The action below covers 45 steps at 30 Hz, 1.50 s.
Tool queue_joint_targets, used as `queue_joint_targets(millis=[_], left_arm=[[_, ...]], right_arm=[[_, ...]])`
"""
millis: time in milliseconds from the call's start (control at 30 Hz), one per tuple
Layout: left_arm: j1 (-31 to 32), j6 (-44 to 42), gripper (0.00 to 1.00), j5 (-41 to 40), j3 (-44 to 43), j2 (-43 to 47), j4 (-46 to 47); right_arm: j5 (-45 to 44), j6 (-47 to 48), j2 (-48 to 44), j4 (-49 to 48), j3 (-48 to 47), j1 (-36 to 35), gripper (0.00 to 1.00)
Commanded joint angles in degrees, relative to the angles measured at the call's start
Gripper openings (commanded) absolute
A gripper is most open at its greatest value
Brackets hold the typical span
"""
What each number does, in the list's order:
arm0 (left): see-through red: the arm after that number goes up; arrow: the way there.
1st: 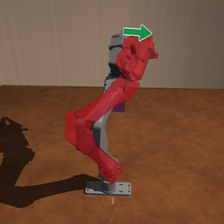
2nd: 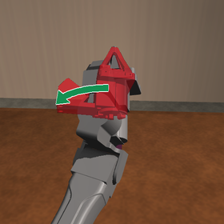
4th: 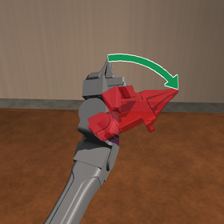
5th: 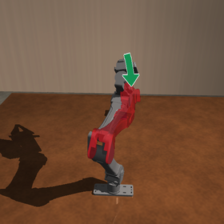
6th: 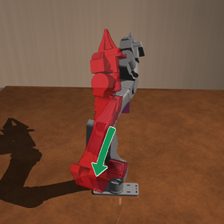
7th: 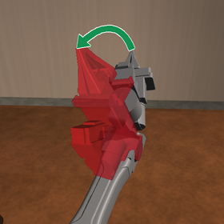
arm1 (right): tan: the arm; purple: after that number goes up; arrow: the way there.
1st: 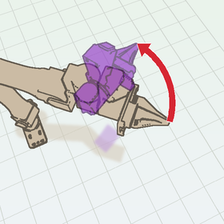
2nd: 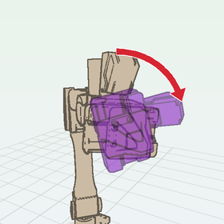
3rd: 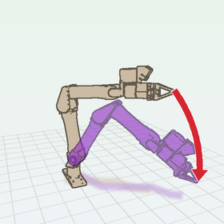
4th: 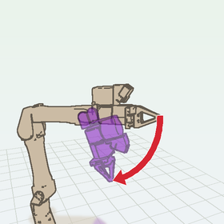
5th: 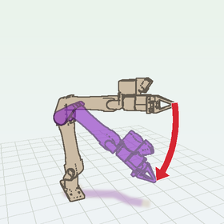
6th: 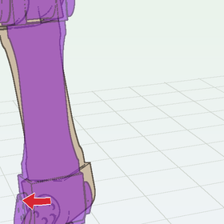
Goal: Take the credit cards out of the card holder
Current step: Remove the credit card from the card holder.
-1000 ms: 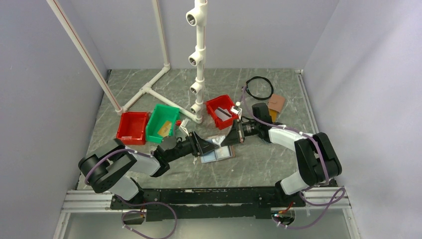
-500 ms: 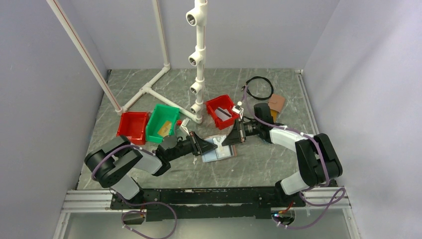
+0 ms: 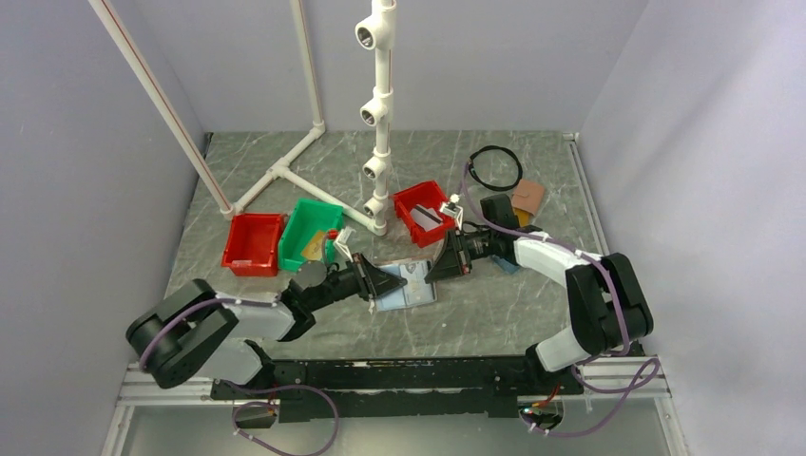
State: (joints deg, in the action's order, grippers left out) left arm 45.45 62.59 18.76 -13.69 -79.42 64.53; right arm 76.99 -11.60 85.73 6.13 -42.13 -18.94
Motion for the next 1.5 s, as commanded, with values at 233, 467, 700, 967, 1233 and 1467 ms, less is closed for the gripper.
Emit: queue_joint_targets(millis=[233, 467, 700, 967, 1233, 1467], left_arm=[[-1.2, -17.6, 0.00, 5.6, -5.3, 19.6, -32.8], [-1.2, -24.8, 0.00, 10.3, -7.3, 24.9, -36.9], [-1.2, -22.9, 0.00, 13.9, -7.5, 21.1, -29.3], [-1.2, -20.6, 0.00, 15.8, -7.2, 16.9, -20.9], [-1.2, -20.2, 0.00, 16.0, -6.2, 18.1, -20.1], [-1.2, -18.9, 0.00, 17.0, -6.1, 16.7, -16.2]], right_arm=[[-0.3, 38.1, -4.2, 28.2, -8.8, 2.2, 0.67], [-6.0, 40.2, -5.6, 26.4, -6.9, 1.4, 0.76], [-2.7, 44.8, -5.1, 29.5, -7.3, -1.0, 0.75], [-1.5, 46.5, -3.7, 31.5, -8.1, -3.9, 0.58], [0.5, 49.7, -4.0, 34.5, -8.9, -4.1, 0.53], [4.1, 50.9, -3.7, 36.2, -9.4, -4.4, 0.30]])
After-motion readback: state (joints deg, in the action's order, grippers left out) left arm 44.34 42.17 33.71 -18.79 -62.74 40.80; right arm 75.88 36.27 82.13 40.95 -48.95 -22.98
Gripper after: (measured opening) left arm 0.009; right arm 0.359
